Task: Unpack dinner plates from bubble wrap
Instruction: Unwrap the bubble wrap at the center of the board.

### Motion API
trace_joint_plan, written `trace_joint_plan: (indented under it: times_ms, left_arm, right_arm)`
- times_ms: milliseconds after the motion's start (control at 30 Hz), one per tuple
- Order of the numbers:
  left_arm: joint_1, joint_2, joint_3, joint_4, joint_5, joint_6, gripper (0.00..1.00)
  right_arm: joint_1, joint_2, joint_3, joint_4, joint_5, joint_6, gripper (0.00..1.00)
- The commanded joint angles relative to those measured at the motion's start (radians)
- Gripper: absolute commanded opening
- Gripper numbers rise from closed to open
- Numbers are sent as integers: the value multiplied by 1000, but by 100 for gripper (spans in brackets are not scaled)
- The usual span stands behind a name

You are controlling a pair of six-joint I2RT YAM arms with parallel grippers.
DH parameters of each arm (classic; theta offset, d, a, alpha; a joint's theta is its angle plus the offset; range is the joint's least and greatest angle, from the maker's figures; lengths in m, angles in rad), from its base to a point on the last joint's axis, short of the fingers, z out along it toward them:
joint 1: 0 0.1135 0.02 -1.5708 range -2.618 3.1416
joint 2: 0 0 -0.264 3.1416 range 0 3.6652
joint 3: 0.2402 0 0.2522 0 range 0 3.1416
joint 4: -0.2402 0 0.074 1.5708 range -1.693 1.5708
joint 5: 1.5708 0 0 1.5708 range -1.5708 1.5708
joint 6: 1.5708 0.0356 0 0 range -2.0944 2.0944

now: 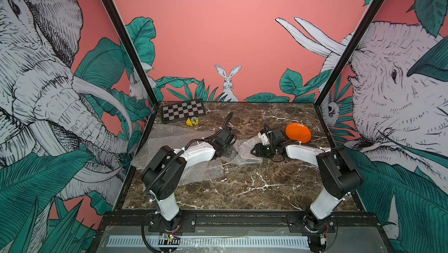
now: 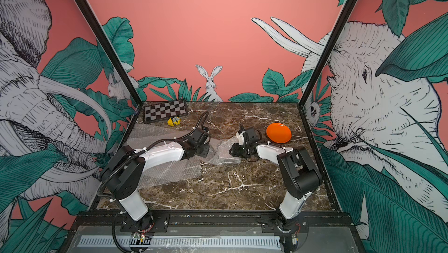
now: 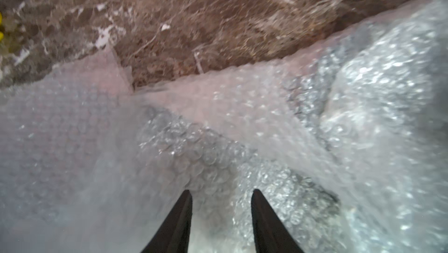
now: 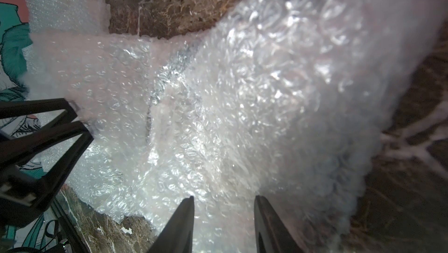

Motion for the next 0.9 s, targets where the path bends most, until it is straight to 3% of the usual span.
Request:
trace_joint_plan:
  times_ms: [0, 333, 700, 867]
  left_arm:
    - [-3, -48, -32, 50, 41, -74, 43]
    - [29, -43, -54, 43, 10, -105, 41]
    - [28, -249, -117, 107, 64, 4, 41]
    - [29, -267, -99, 153, 118, 46, 41]
  right_arm:
    - [8, 12, 15, -13, 7, -13, 43]
    - [9, 4, 9, -12, 17, -12, 44]
    - [10, 2, 3, -7, 23, -10, 45]
    - [9, 0, 2, -5, 24, -8, 45]
